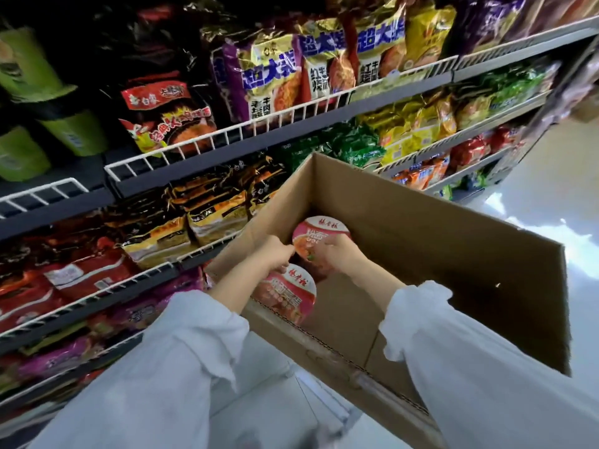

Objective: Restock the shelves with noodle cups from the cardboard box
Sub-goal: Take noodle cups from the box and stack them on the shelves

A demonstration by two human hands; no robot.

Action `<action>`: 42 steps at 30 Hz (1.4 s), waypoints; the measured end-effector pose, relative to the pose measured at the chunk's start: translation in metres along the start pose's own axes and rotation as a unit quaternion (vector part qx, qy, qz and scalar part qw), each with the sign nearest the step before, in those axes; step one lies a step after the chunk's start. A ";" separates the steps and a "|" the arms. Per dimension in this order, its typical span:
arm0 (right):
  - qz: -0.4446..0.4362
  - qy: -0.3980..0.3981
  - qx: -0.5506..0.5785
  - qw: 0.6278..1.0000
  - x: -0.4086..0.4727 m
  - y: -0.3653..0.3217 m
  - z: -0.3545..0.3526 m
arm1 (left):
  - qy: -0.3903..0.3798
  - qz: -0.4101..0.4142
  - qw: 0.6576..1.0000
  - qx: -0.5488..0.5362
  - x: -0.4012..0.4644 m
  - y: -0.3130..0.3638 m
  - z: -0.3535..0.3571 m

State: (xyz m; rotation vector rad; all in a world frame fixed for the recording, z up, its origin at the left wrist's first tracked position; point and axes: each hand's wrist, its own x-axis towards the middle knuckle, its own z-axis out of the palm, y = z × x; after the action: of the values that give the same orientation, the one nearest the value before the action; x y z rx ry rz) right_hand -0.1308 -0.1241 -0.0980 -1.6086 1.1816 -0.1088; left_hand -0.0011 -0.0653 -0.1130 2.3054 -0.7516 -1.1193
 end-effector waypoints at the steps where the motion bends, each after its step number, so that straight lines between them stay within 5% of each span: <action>1: 0.012 -0.005 -0.008 1.000 0.012 0.009 0.004 | -0.008 -0.007 1.000 0.025 0.006 0.001 0.003; 10: 0.161 -0.122 -0.010 0.979 0.070 0.076 0.047 | -0.094 -0.029 0.946 0.310 0.050 -0.017 0.025; 15: 0.174 -0.175 0.092 0.965 0.072 0.085 0.054 | -0.126 -0.047 0.945 0.298 0.059 -0.023 0.023; 18: 0.156 -0.178 0.058 0.970 0.072 0.085 0.039 | -0.107 -0.050 0.952 0.282 0.059 -0.024 0.018; 23: 0.143 -0.194 0.102 0.965 0.057 0.078 -0.002 | -0.067 0.021 0.958 0.279 0.052 -0.006 0.007; 33: 0.038 -0.089 0.130 0.987 0.044 0.033 -0.081 | 0.102 0.191 0.975 0.053 0.030 0.058 -0.024; 37: 0.043 -0.013 0.149 0.988 0.059 0.027 -0.085 | 0.164 0.119 0.978 -0.059 0.042 0.069 -0.006; 42: 0.104 0.067 0.203 0.971 0.075 0.041 -0.068 | 0.126 -0.015 0.984 -0.123 0.057 0.055 0.036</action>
State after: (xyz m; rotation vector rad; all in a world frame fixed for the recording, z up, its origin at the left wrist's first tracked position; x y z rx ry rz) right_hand -0.1603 -0.2217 -0.1375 -1.1284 1.3270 -0.3084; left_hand -0.0154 -0.1489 -0.1311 2.1985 -0.4566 -0.8580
